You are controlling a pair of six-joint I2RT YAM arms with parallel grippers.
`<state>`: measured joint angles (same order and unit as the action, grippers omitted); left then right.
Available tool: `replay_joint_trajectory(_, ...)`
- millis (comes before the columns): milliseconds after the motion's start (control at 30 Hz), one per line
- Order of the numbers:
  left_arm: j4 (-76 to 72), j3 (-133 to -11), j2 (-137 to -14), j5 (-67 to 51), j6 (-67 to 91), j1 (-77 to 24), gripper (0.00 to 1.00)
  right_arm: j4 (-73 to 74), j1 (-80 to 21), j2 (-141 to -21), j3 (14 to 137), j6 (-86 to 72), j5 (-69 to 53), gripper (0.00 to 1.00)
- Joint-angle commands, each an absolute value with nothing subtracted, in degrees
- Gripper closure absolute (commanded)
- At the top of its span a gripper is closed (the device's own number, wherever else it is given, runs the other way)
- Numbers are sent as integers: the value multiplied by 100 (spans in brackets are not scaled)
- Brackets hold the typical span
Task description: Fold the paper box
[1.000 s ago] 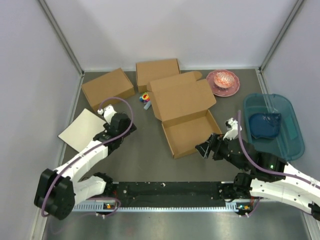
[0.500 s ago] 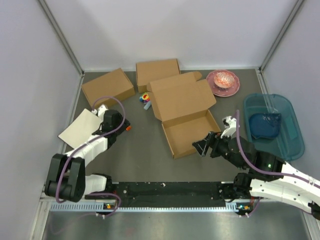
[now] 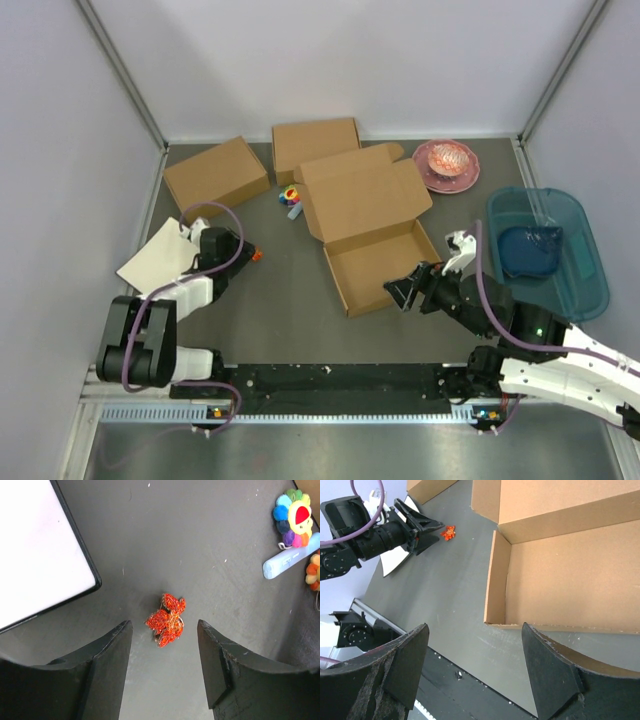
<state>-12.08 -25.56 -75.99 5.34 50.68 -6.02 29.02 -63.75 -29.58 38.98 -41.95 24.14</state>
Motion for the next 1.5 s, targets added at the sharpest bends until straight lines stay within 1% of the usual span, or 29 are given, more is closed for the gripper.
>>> replay_joint_trajectory(0,-1854,-2531,-7831,387,5071,-492,40,2663,-6425,-2848,3841,-4104,2479,25)
replay_joint_trajectory(267,-2390,-2356,-8314,220,5186,-413,45,2681,-6425,-2707,3736,-4096,2479,25)
replay_joint_trajectory(500,-2461,-2347,-8332,106,5150,-378,48,2672,-6425,-2733,3674,-4122,2505,25)
replay_joint_trajectory(633,-2435,-2373,-8332,62,5089,-378,53,2672,-6425,-2777,3700,-4087,2514,25)
replay_joint_trajectory(767,-2338,-2434,-8341,26,5019,-369,61,2681,-6425,-2769,3674,-4096,2522,26)
replay_joint_trajectory(1067,-2232,-2479,-8350,26,5001,-369,65,2689,-6425,-2690,3621,-4087,2531,26)
replay_joint_trajectory(1233,-2267,-2426,-8323,26,5010,-378,73,2689,-6425,-2698,3577,-4113,2549,27)
replay_joint_trajectory(1467,-2250,-2408,-8288,26,5010,-369,79,2716,-6425,-2663,3533,-4148,2531,27)
